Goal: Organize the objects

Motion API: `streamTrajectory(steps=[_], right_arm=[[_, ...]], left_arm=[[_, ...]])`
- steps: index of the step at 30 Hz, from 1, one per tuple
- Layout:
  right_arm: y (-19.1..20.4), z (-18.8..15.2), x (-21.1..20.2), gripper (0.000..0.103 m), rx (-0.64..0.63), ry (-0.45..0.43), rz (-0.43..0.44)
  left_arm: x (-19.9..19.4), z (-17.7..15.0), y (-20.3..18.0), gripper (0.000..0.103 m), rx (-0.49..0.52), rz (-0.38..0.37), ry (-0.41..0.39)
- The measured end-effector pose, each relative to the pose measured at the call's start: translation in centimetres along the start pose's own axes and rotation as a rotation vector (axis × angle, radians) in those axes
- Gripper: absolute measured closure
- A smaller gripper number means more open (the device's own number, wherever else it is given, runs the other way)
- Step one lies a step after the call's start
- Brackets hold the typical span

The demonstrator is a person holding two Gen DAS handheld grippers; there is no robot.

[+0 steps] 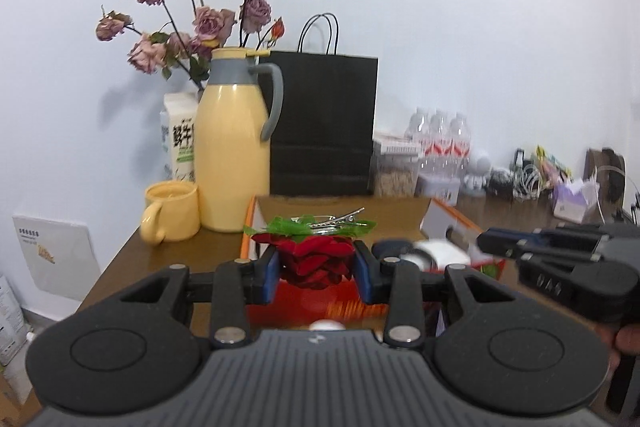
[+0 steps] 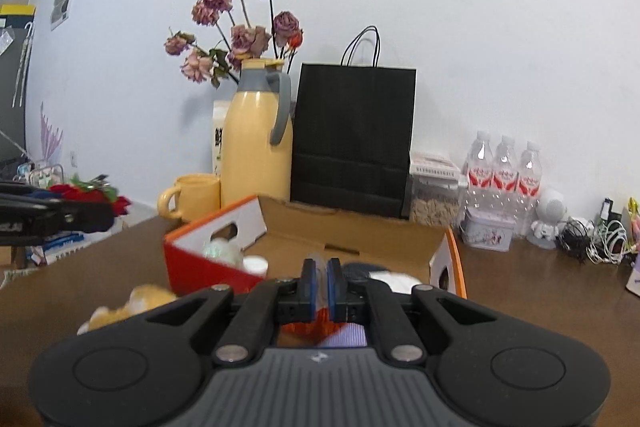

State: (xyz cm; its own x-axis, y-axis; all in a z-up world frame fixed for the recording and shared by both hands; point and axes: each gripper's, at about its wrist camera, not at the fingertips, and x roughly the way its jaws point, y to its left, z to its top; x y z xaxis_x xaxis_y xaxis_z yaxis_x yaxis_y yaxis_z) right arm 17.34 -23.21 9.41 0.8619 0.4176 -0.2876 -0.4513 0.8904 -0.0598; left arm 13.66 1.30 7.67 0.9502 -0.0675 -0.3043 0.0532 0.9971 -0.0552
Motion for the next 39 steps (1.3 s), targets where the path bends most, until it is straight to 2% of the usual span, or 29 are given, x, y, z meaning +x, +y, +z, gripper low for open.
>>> streamTrajectory(steps=[9,16,25,28,30,32,34,35,36,37,38,39], right_arm=[[-1.0,3.2,6.3,0.098,0.029,-0.005,-0.013],[-2.1,3.6,11.8,0.098,0.066,0.049,-0.017],[-3.2,1.3,15.9,0.096,0.083,0.197,0.006],[-3.4,1.1,16.1,0.093,0.087,0.211,-0.006],[-3.4,1.0,16.0,0.081,0.085,0.22,-0.019],[-3.3,1.0,16.0,0.051,0.081,0.223,-0.031],[-3.3,1.1,15.9,0.035,0.078,0.223,-0.038],[-3.3,1.2,15.8,0.024,0.078,0.223,-0.042],[-3.3,1.3,15.8,0.017,0.078,0.224,-0.045],[-3.4,1.3,15.7,0.005,0.078,0.226,-0.047],[-3.4,1.4,15.6,0.0,0.08,0.223,-0.05],[-3.5,1.5,15.5,0.0,0.082,0.22,-0.051]], left_arm=[[7.3,3.3,-1.0,0.066,-0.062,0.019,-0.001],[12.4,4.2,-1.3,0.066,-0.109,0.041,0.031],[18.0,2.2,-1.4,0.064,-0.08,0.06,0.191],[18.3,1.8,-1.3,0.053,-0.076,0.07,0.205],[18.1,1.8,-1.1,0.036,-0.08,0.071,0.198],[17.7,1.9,-1.1,0.021,-0.082,0.073,0.18],[17.4,2.1,-1.1,0.01,-0.086,0.076,0.166],[17.4,2.2,-1.1,0.0,-0.091,0.08,0.162],[17.3,2.3,-1.1,0.0,-0.095,0.086,0.154],[17.2,2.4,-1.1,0.0,-0.094,0.089,0.151],[17.1,2.5,-1.2,0.0,-0.092,0.088,0.15],[17.0,2.6,-1.2,0.0,-0.091,0.087,0.148]])
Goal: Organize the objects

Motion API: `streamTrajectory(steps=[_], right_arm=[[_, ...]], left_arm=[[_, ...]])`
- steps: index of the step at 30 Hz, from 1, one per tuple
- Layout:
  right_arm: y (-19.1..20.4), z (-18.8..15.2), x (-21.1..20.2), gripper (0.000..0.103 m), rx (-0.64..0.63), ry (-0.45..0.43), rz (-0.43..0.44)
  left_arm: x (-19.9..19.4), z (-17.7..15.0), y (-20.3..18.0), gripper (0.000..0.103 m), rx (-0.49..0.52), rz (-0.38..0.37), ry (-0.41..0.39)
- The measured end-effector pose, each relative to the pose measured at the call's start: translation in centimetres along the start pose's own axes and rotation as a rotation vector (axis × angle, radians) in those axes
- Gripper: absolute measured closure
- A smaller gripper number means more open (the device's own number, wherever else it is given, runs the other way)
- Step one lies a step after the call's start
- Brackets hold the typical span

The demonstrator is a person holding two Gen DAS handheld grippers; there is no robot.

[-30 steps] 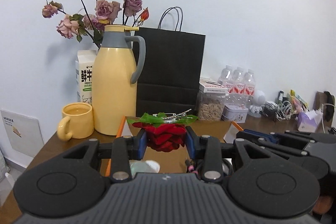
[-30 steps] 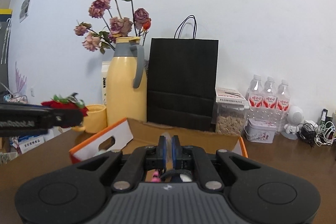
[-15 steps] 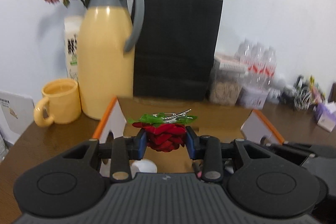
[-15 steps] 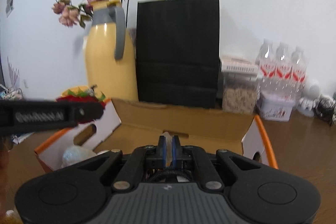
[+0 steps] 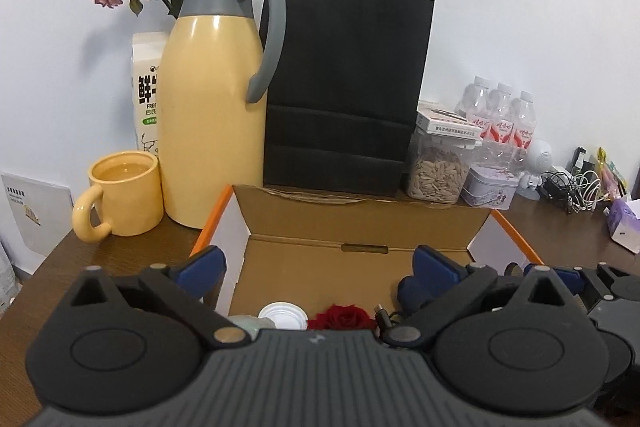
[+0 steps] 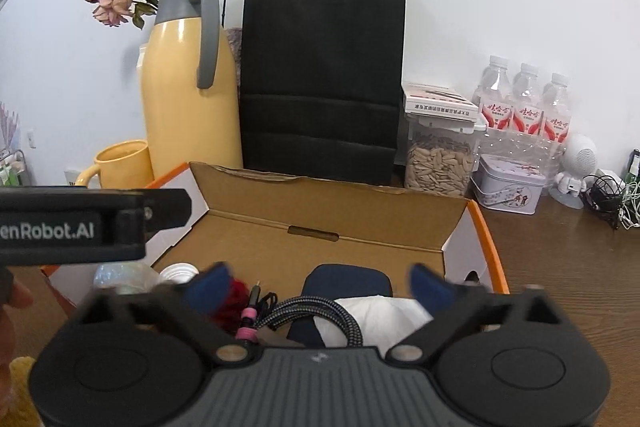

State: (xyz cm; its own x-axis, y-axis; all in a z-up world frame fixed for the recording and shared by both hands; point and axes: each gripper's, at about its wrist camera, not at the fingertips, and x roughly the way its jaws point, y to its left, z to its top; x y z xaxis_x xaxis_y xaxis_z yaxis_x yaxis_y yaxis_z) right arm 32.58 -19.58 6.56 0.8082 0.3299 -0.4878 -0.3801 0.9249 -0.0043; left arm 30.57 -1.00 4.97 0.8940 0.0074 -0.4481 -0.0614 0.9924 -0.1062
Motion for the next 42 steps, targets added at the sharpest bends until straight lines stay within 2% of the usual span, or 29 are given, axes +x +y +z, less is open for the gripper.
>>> streamTrajectory(steps=[7,15,21,25,30,35,42], right_arm=[[-0.2,0.3,-0.6,0.0,0.006,-0.012,-0.008],[-0.3,0.7,-3.4,0.0,-0.008,-0.06,-0.02],[-0.6,-0.6,-6.2,0.0,-0.017,-0.082,-0.021],[-0.6,-1.9,-8.2,0.0,-0.029,-0.096,-0.014],[0.0,-4.1,-9.7,0.0,-0.079,-0.057,-0.04],[0.2,-6.8,-10.1,0.0,-0.106,0.012,-0.027],[0.8,-9.9,-10.1,0.002,-0.135,0.071,-0.004]], left_arm=[[-0.8,0.2,-0.3,0.0,0.007,0.002,-0.015],[-3.3,1.0,-0.1,0.0,-0.009,-0.017,-0.066],[-5.5,0.8,-0.2,0.0,0.009,-0.028,-0.063],[-7.6,-0.4,0.4,0.0,0.022,-0.024,-0.089],[-9.9,-2.2,1.9,0.0,0.04,-0.014,-0.075],[-11.4,-4.3,3.6,0.0,0.076,0.021,-0.039],[-12.6,-7.3,6.9,0.0,0.054,0.058,0.028]])
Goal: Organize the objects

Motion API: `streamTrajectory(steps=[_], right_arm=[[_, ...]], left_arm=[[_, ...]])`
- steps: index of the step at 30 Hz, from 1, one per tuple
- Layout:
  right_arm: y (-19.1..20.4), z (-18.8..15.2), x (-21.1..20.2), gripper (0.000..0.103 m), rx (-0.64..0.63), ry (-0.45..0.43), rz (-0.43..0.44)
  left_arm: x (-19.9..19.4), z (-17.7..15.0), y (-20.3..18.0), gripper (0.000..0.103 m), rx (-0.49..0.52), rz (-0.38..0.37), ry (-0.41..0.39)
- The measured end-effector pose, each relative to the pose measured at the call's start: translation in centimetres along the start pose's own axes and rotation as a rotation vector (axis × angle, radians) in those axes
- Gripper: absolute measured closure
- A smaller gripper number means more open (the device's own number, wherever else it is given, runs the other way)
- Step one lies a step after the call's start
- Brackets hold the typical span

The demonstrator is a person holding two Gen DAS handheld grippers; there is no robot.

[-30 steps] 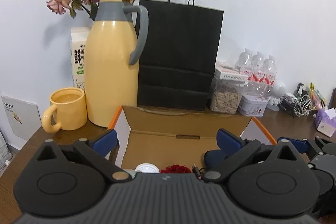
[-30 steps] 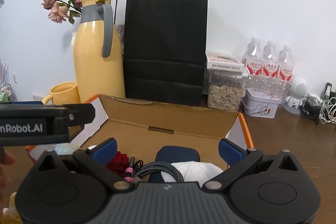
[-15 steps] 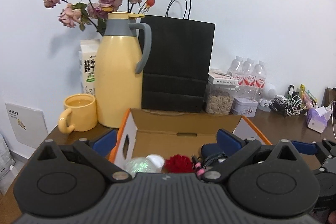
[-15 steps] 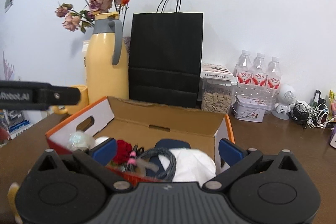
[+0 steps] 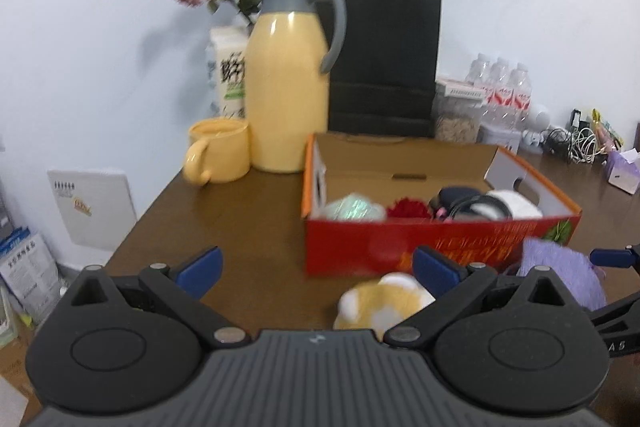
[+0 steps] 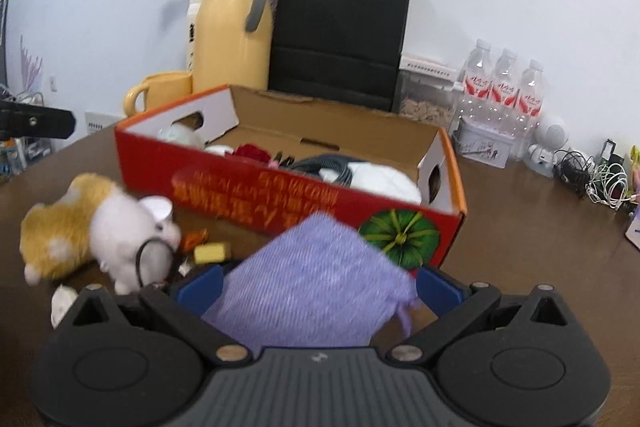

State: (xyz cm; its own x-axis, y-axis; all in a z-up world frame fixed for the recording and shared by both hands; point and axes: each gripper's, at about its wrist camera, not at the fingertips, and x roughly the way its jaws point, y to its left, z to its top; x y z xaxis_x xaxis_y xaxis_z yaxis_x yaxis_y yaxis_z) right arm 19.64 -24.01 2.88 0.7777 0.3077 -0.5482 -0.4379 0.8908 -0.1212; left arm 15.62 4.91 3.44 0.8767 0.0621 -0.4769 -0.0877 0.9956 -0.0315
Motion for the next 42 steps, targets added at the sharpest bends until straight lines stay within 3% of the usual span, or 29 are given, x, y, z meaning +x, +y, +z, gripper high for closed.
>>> streamTrajectory(steps=[5,10,12,14,19,25,34,37,40,42], right_arm=[[0.2,-0.9,-0.3,0.026,0.004,-0.003,0.003],[0.4,-1.2,-1.7,0.04,0.009,-0.048,-0.003],[0.3,-1.2,-2.4,0.051,0.016,-0.077,-0.001],[0.2,-1.2,-3.0,0.073,0.029,-0.093,0.021],[0.5,-1.3,-3.8,0.095,0.043,-0.11,0.056],[0.6,-1.3,-5.4,0.097,0.074,-0.149,0.096],[0.8,-1.3,-6.4,0.097,0.081,-0.162,0.098],[0.8,-1.3,-6.6,0.097,0.081,-0.166,0.101],[0.9,-1.3,-6.7,0.097,0.082,-0.167,0.104],[1.0,-1.3,-6.7,0.097,0.083,-0.167,0.105]], left_arm=[[-0.7,-2.4,1.8,0.0,-0.016,0.015,0.044],[-1.4,-4.1,3.4,0.0,-0.043,0.047,0.075],[-1.8,-4.5,4.0,0.0,-0.052,0.057,0.077],[-2.2,-4.7,4.4,0.0,-0.058,0.068,0.078],[-2.5,-5.1,5.0,0.0,-0.051,0.081,0.089],[-1.7,-6.1,4.7,0.0,-0.014,0.073,0.139],[0.1,-6.9,3.1,0.016,0.037,0.037,0.184],[0.7,-6.9,2.7,0.028,0.049,0.012,0.19],[0.6,-7.0,2.3,0.063,0.056,-0.027,0.171],[0.4,-7.0,2.3,0.064,0.045,-0.056,0.167]])
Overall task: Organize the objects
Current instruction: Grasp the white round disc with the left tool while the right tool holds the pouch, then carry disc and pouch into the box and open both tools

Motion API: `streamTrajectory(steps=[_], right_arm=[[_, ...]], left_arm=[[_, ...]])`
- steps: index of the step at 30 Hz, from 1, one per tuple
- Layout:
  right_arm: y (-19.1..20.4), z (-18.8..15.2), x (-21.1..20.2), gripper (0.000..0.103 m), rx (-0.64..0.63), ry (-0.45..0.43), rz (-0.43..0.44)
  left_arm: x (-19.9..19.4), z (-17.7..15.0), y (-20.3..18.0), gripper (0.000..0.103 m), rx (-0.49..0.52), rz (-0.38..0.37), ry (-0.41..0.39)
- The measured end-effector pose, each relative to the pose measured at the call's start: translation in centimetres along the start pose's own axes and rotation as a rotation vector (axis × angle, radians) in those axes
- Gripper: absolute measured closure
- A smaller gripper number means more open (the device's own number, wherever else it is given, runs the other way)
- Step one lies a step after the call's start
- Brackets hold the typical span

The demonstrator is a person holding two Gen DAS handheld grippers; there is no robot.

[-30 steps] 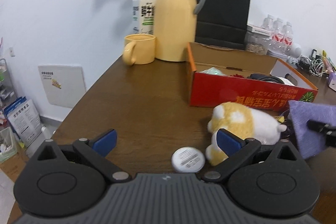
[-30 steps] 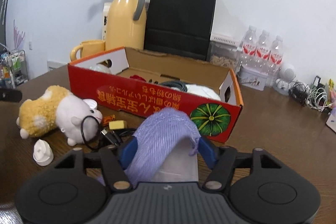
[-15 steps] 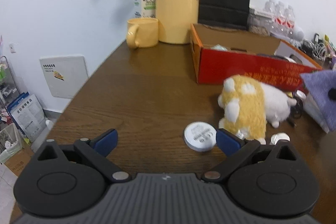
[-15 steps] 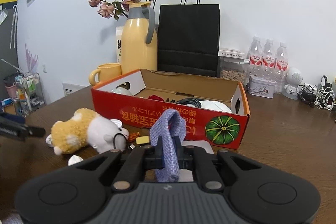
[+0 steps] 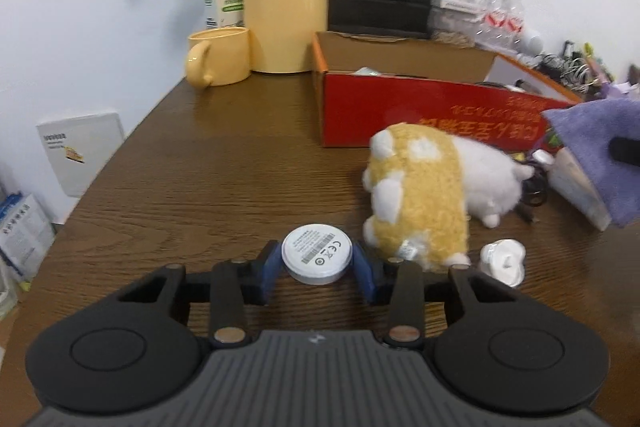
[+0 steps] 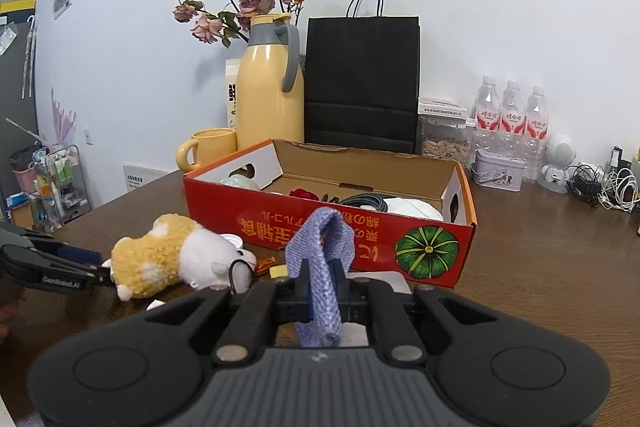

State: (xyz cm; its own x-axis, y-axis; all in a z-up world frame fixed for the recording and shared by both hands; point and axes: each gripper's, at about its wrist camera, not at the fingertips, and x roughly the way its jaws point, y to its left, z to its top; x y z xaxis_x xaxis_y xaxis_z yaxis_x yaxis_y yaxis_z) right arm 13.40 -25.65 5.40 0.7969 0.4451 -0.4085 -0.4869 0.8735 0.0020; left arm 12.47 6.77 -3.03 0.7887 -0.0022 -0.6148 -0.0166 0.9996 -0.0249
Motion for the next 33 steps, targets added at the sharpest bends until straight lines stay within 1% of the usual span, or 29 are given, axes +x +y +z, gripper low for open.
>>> streamTrajectory(steps=[3,5,9,13,18,26,29,33], right_arm=[[0.0,0.0,-0.1,0.097,0.001,-0.001,0.0],[0.0,0.1,-0.1,0.097,0.002,-0.005,0.0],[0.0,0.5,-0.3,0.097,-0.001,-0.022,0.0],[0.0,1.4,-0.3,0.097,-0.001,-0.05,-0.002],[0.0,3.5,0.3,0.097,-0.001,-0.094,0.003],[-0.3,8.0,3.2,0.097,0.005,-0.176,0.025],[-0.7,9.7,5.2,0.097,0.013,-0.186,0.031],[-1.5,11.2,8.4,0.097,0.029,-0.179,0.034]], left_arm=[[-0.3,-0.1,-0.1,0.064,-0.001,0.018,-0.011],[-0.7,0.2,0.2,0.064,-0.019,0.026,-0.027],[-1.8,1.3,0.6,0.064,-0.041,0.064,-0.083],[-3.1,3.5,0.6,0.064,-0.059,0.063,-0.153],[-3.5,6.7,-0.8,0.064,-0.039,0.035,-0.233],[-1.7,12.0,-4.6,0.064,-0.015,-0.028,-0.312],[0.0,14.0,-5.8,0.064,-0.023,-0.045,-0.32],[2.7,16.5,-7.0,0.064,-0.04,-0.044,-0.322]])
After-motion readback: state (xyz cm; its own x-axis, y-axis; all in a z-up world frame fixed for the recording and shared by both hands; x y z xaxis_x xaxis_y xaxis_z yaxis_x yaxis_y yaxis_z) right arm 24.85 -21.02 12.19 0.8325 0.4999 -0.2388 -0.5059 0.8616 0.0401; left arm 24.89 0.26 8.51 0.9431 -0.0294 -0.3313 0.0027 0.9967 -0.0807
